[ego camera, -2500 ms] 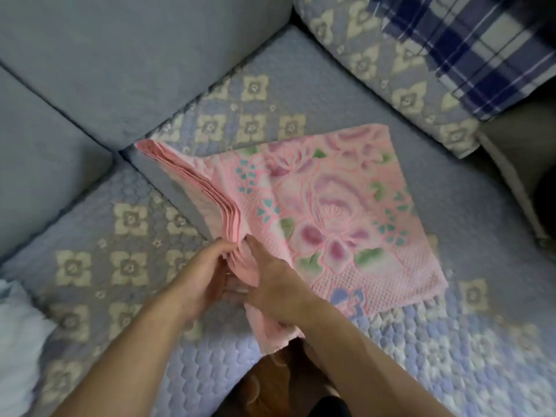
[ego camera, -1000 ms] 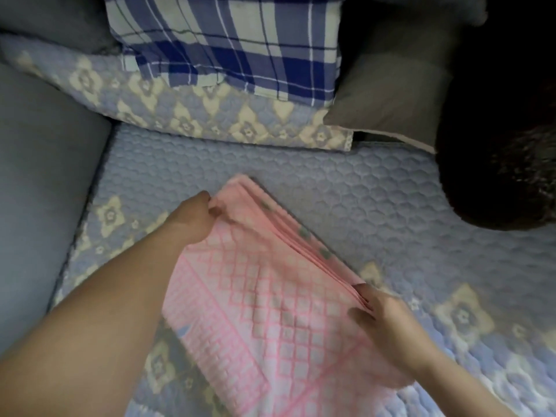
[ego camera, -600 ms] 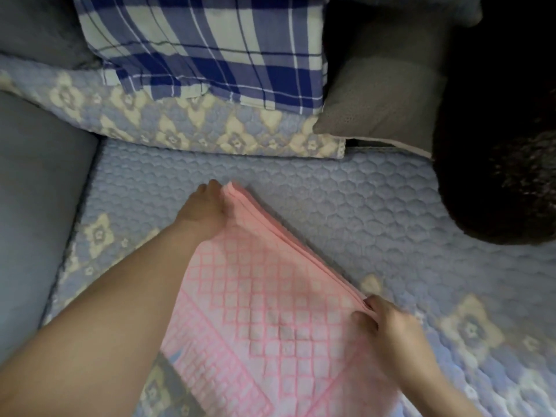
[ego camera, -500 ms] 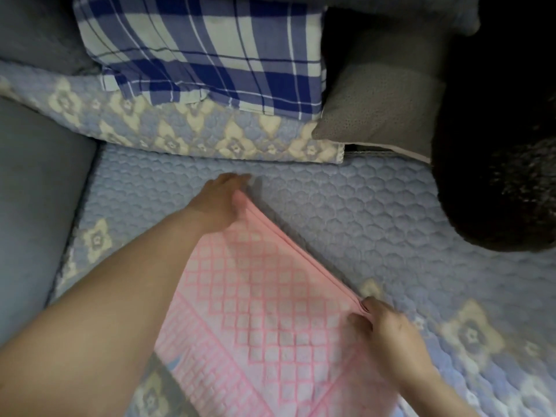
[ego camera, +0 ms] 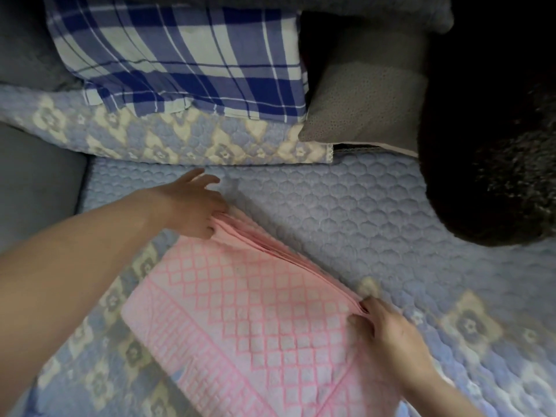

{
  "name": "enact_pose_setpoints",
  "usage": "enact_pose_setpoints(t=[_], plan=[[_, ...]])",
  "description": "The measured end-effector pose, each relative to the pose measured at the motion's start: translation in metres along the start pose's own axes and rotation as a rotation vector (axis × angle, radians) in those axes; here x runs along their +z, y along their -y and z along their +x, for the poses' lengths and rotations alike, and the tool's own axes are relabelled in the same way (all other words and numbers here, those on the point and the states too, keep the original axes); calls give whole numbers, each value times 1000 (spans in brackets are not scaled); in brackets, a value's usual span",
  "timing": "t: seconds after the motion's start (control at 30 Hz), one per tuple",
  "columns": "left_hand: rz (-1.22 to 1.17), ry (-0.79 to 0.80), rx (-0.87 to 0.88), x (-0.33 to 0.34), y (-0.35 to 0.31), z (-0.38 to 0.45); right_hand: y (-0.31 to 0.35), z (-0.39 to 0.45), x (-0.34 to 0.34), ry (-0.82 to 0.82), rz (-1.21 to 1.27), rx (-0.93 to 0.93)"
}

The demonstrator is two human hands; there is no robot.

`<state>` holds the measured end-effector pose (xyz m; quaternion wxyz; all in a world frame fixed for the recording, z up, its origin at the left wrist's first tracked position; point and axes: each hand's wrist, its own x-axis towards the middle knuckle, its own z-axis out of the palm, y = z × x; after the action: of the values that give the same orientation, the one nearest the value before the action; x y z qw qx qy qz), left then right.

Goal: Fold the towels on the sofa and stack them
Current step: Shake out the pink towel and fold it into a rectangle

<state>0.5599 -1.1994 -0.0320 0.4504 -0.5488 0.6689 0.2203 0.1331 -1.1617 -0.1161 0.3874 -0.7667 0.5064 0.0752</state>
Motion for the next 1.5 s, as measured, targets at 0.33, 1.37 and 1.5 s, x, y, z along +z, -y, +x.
enact_pose_setpoints(t=[0.33,1.37,1.5], plan=[[-221,-279,-787,-12,0,0,6,4,-3,11,2,20],[-1374,-417,-1168,132,-396,-78,112,40,27,63,-603,-1088],[-1335,-366,-1080,151,-391,-64,92,113,20,162,-929,-1016]])
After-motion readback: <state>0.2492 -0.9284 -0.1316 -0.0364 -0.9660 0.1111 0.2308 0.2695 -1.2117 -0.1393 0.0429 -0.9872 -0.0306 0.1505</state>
